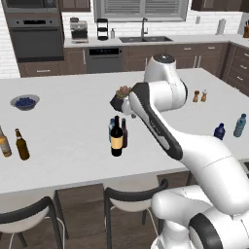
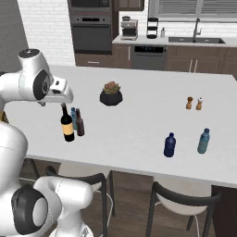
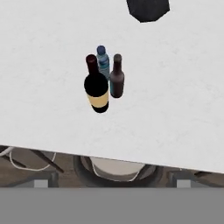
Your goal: Move the plastic bottles in the middle to the plastics group, and the glass bottles in the middle to the glass group.
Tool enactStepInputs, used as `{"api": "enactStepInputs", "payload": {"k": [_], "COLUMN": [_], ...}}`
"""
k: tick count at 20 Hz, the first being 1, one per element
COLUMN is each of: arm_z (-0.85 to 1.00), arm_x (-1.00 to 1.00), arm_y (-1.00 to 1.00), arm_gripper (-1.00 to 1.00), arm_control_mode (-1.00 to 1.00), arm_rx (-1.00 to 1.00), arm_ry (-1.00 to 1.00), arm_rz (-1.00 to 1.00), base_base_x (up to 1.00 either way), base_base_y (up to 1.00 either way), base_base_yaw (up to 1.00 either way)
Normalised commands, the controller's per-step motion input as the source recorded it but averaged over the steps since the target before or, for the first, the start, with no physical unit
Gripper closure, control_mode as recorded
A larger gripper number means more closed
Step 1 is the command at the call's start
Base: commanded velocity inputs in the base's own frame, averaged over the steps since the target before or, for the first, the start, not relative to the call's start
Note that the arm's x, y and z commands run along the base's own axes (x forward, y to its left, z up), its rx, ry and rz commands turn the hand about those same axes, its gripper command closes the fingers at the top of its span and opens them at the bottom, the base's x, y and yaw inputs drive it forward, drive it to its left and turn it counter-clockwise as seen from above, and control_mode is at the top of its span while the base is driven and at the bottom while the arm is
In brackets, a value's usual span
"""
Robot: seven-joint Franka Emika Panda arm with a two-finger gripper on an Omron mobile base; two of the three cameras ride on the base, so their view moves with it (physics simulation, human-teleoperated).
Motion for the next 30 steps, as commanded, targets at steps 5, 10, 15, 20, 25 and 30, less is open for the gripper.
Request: {"api": "enactStepInputs", "payload": {"k": [5,10,15,20,25,30], "arm_z": [-0.21,-0.47,-0.36,-0.17,-0.31,-0.31], "arm_x": [0.15,0.38,0.41,0.24,0.34,0.15], "arm_y": [0.53,0.29,-0.01,-0.18,-0.01,0.06], "arm_gripper": [-1.00,-1.00,-1.00,-1.00,-1.00,-1.00], "arm_control_mode": [-1.00,-1.00,-1.00,-1.00,-1.00,-1.00], "arm_rx": [0.00,0.00,0.00,0.03,0.01,0.00], "arm_ry": [-0.04,0.00,0.00,0.00,0.00,0.00], "arm_rz": [0.00,0.00,0.00,0.00,0.00,0.00], "base_base_x": [0.00,0.00,0.00,0.00,0.00,0.00], "base_base_y": [0.00,0.00,0.00,0.00,0.00,0.00], "base_base_yaw": [0.00,0.00,0.00,0.00,0.00,0.00]}}
